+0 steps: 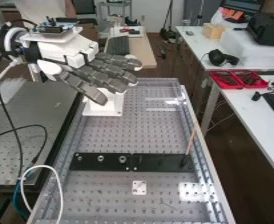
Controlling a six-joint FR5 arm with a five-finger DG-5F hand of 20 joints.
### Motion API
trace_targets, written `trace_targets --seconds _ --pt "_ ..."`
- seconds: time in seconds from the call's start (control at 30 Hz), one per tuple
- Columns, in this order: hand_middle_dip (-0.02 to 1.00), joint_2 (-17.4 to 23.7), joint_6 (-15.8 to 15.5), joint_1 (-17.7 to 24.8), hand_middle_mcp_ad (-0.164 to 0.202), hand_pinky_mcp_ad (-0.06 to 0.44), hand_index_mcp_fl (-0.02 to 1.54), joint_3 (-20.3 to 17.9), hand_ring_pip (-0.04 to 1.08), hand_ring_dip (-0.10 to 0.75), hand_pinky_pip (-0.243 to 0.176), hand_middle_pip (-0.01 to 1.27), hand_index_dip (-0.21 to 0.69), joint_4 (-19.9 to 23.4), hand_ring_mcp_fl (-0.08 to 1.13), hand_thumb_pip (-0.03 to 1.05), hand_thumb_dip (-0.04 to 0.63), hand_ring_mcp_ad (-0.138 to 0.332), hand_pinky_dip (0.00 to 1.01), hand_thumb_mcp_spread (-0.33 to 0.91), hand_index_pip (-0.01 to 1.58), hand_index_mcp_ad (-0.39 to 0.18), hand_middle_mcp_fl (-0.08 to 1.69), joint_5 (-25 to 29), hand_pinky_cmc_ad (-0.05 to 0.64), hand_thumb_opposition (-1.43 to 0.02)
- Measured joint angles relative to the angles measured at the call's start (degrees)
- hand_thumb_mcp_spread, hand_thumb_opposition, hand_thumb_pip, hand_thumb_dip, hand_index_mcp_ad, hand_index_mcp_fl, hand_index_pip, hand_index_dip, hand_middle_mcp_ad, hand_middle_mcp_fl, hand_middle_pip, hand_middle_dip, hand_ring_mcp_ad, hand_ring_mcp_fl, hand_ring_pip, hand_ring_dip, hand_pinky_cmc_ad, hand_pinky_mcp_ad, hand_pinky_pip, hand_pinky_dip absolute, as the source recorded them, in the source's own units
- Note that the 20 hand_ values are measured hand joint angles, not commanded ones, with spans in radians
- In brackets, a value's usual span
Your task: Grab the larger nut and place it in the white container
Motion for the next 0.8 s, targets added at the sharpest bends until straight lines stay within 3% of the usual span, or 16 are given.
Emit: trace_targets --seconds 0.17,0.43,0.8 --pt "0.11 0.08 0.37 -0.14 0.11 0.265 0.04 -4.0 0.07 0.016 -0.126 0.14 0.007 4.19 0.0 0.42 0.014 0.234 0.48 0.26 0.1 -0.089 0.01 2.58 0.353 -0.69" --pt "0.13 -1.0 1.73 -0.89 0.11 0.265 0.06 -10.51 0.08 0.019 -0.124 0.14 -0.017 12.07 0.0 0.52 0.091 0.23 0.48 0.29 0.21 -0.12 0.01 6.03 0.356 -0.75" --pt "0.14 -5.95 1.51 -2.26 0.106 0.265 0.06 -15.54 0.08 0.028 -0.124 0.14 -0.017 22.62 0.0 0.6 0.126 0.225 0.45 0.32 0.87 -0.171 0.01 7.23 0.356 -0.8"
